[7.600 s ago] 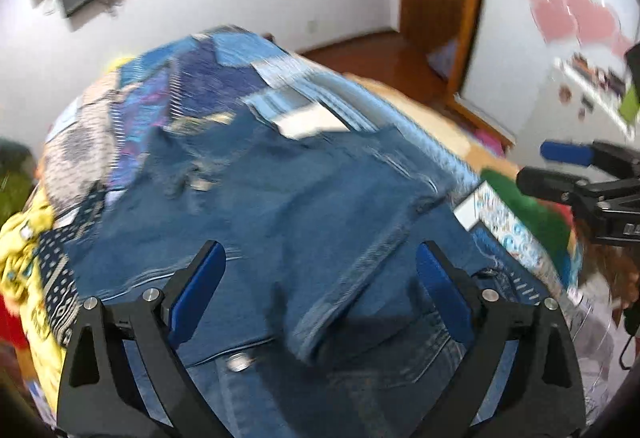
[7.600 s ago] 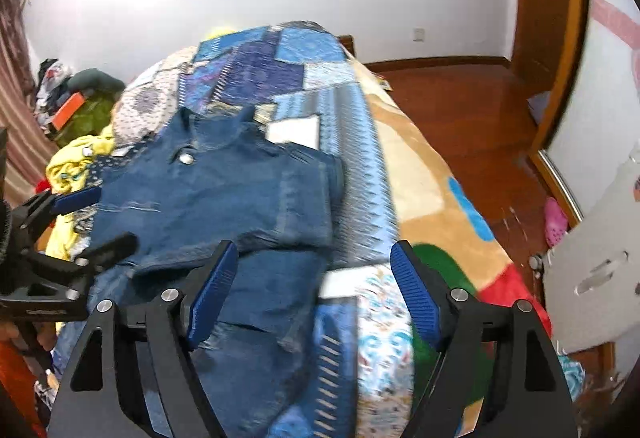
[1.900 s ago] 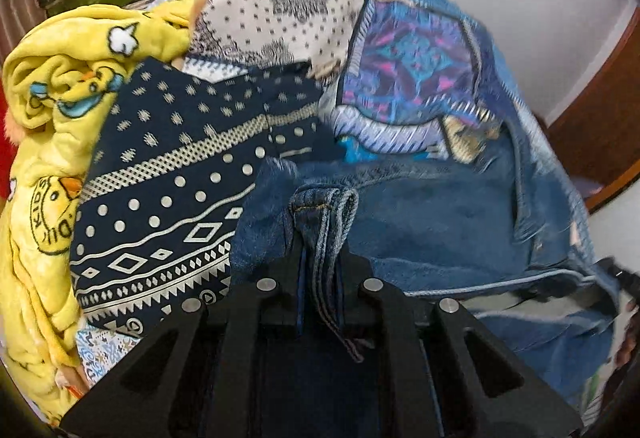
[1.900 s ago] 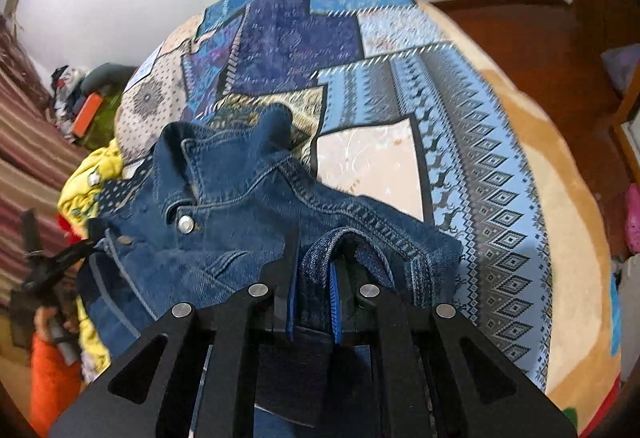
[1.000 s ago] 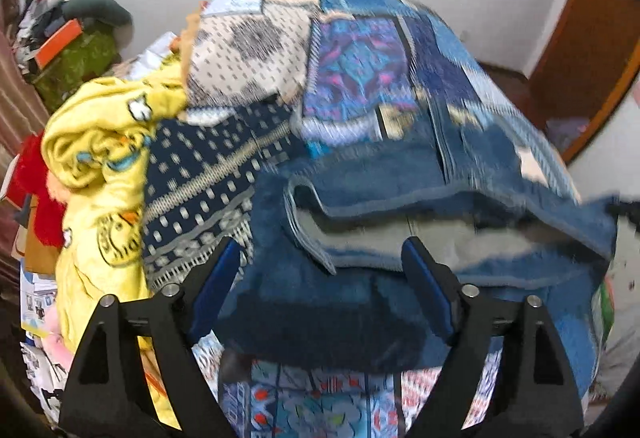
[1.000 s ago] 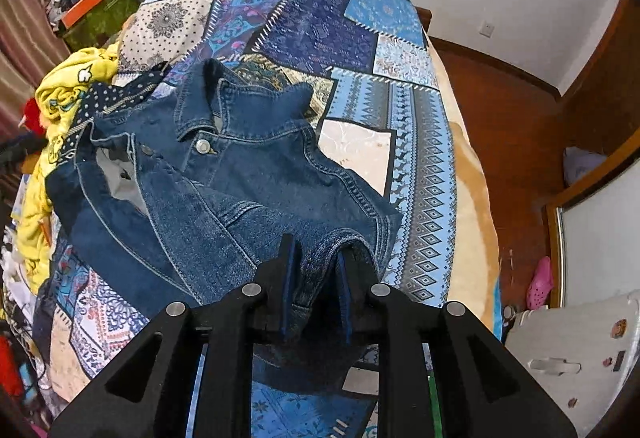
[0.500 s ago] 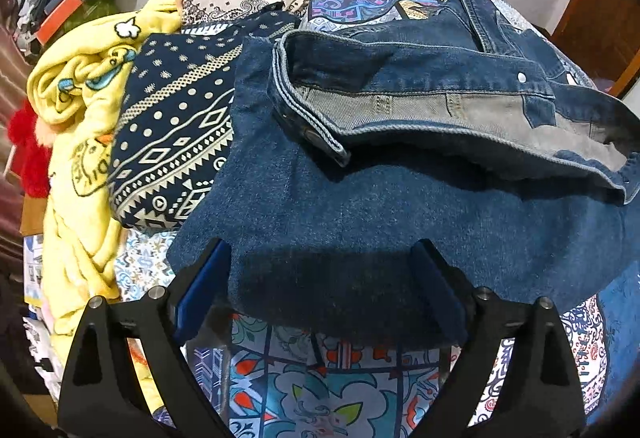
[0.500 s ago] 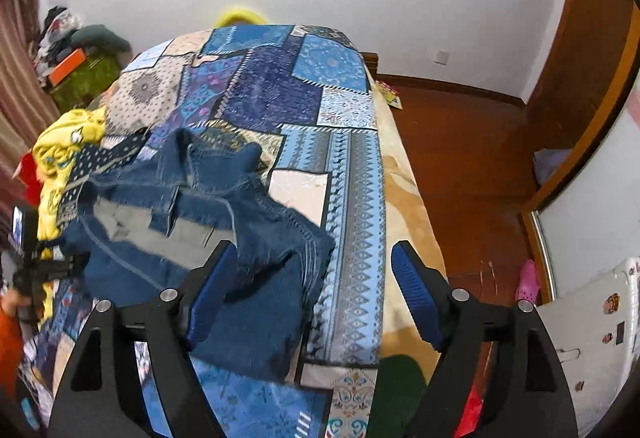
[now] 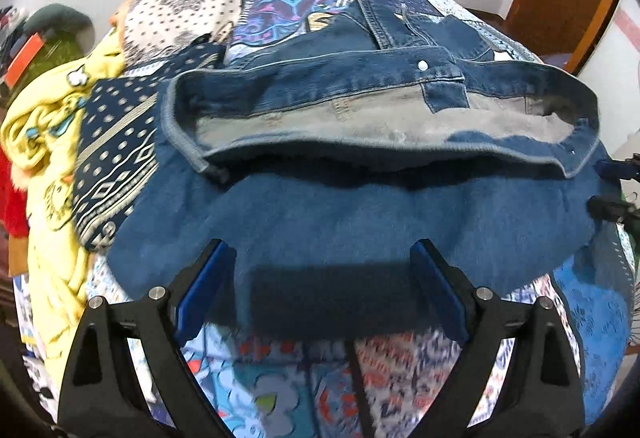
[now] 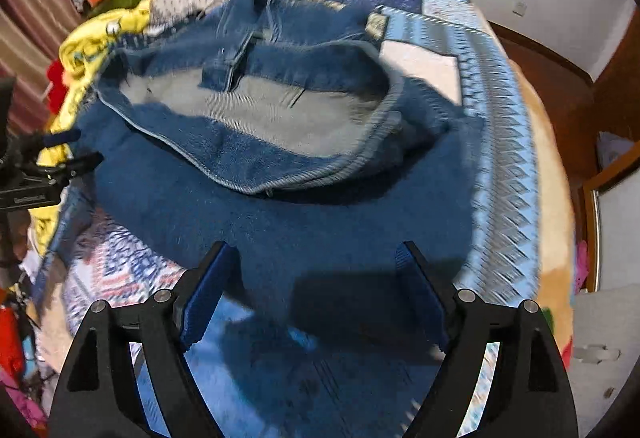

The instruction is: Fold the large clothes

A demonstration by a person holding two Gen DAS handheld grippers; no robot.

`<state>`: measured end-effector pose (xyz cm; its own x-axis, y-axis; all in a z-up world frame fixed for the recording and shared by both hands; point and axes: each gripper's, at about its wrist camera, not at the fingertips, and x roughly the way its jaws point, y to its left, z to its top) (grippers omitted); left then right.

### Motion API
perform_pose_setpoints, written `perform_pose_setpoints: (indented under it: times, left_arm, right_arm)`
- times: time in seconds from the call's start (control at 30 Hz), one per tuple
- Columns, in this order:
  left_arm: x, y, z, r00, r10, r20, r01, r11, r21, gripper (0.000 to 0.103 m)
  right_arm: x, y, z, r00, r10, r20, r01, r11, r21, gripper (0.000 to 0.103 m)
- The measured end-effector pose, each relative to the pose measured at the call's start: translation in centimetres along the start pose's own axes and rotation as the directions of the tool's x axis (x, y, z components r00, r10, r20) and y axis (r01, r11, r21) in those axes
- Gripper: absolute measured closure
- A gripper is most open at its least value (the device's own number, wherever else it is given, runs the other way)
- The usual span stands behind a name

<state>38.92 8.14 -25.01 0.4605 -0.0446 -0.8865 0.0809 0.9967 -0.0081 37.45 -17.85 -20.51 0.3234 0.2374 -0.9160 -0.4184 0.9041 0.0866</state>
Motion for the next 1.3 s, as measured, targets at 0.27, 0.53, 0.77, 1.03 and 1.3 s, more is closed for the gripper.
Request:
perform_pose_setpoints:
  times: [0.27, 0.53, 0.77, 1.03, 1.3]
  left_arm:
    - [4.5, 0.8, 6.5, 0.997, 0.047, -0.058, -0.043, 0.997, 0.061, 0.005]
    - [0.8, 4.0, 15.7, 0.981, 0.145, 0.128, -0.133, 0.986, -0.102, 0.015]
    - [-2.4, 6.7, 13.2, 0.980, 0.110, 0.166, -0.099, 0.993, -0.071, 0.009]
    - [0.0, 9.9, 4.8, 0.994, 0.109, 0.000, -0.108, 0.992, -0.065, 0.009]
    - [0.9, 13.0, -1.9, 0.991, 0.130, -0.026, -0.132, 0.980, -0.146, 0.006]
  right_arm:
    - [3.7, 0.7, 4.7, 0.999, -0.035, -0.034, 0.033, 0.996, -0.079, 0.019]
    - [2.0, -3.4, 12.3, 0.965, -0.223, 0.138, 0.204, 0.969, 0.137, 0.020]
    - [-1.7, -1.3, 12.0, 0.956, -0.132, 0.260, 0.101, 0.987, 0.129, 0.019]
    - [0.9, 4.4, 9.1, 0.982, -0.011, 0.186, 0.009, 1.000, 0.011, 0.019]
    - [4.2, 6.4, 5.5, 0.996, -0.062, 0.066, 0.067, 0.995, -0.071, 0.019]
